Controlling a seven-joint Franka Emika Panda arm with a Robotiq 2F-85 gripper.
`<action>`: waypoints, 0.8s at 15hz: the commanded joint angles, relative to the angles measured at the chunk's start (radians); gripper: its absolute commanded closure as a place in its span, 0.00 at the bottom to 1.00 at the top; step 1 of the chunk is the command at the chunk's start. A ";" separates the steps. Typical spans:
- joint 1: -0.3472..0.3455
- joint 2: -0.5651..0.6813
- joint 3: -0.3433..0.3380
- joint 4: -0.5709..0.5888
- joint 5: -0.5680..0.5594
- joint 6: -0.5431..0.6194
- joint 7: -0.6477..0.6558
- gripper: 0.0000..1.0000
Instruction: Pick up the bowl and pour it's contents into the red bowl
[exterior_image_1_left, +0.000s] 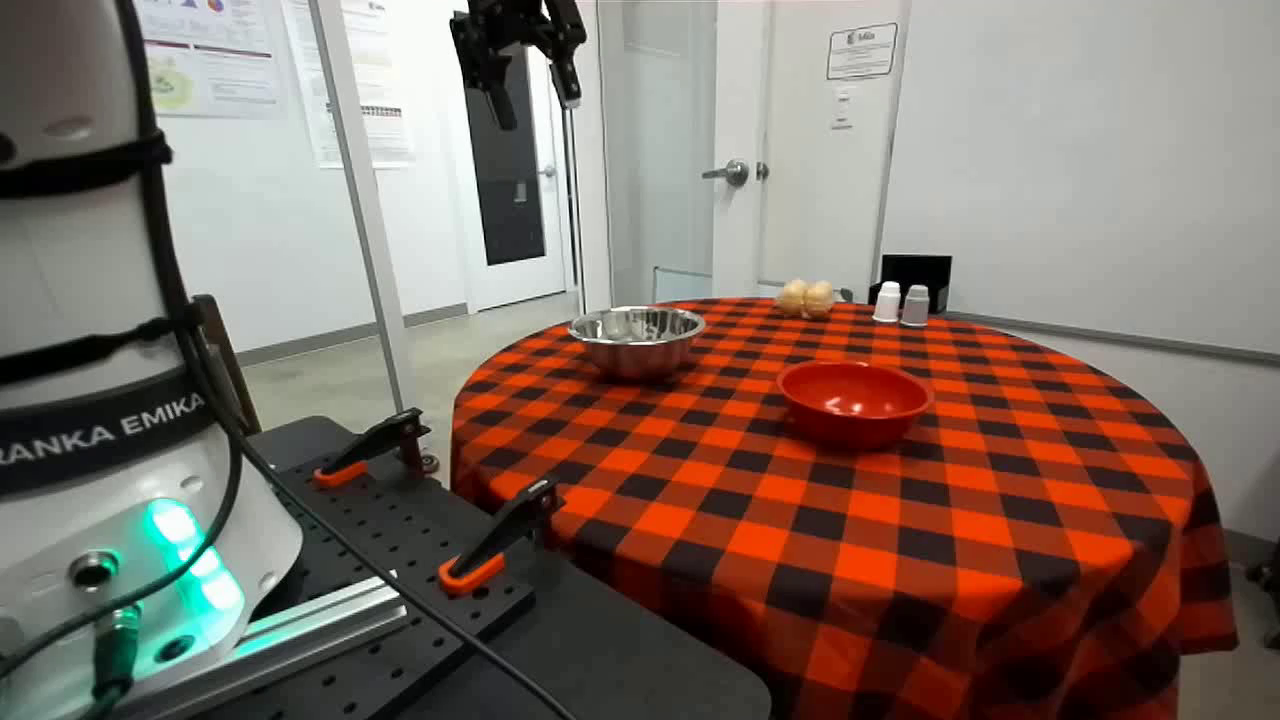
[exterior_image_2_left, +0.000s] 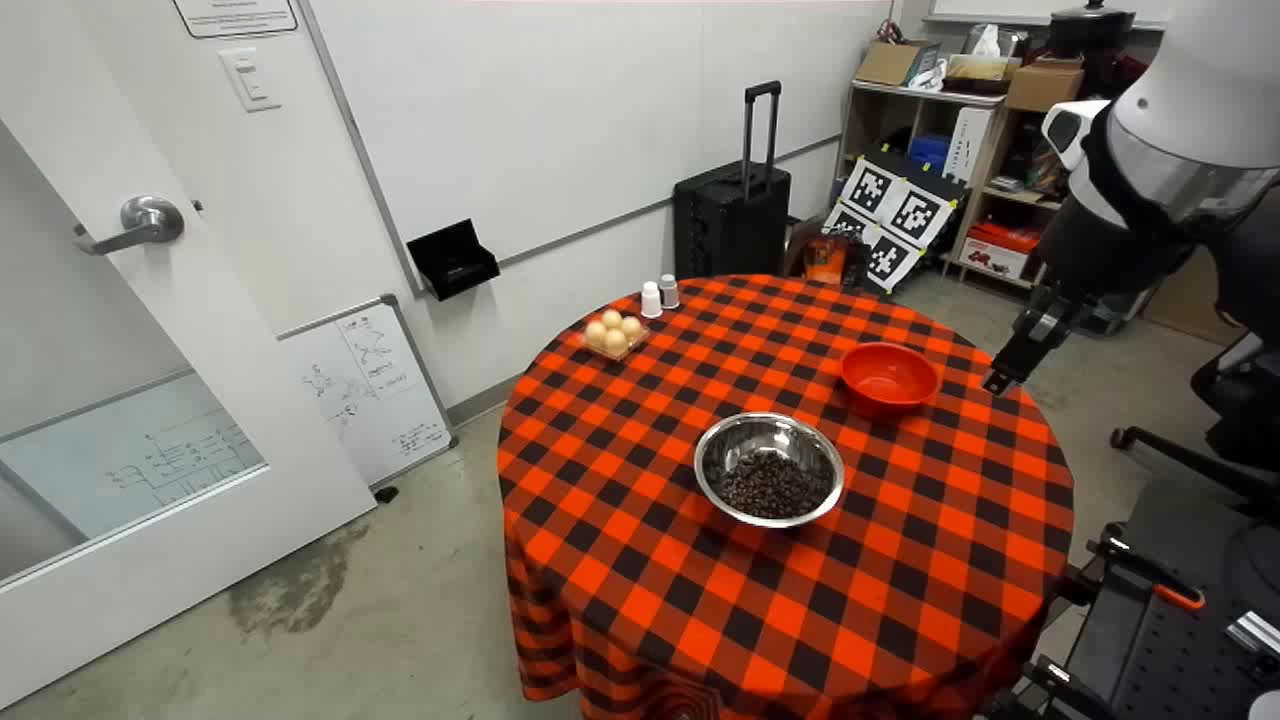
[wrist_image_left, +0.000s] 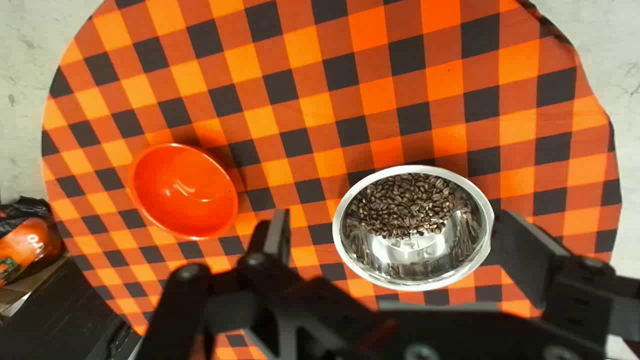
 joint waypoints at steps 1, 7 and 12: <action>0.012 0.001 -0.012 0.002 -0.010 -0.004 0.008 0.00; 0.023 0.020 -0.033 0.011 0.004 -0.013 -0.021 0.00; 0.039 0.049 -0.088 0.032 0.012 -0.018 -0.095 0.00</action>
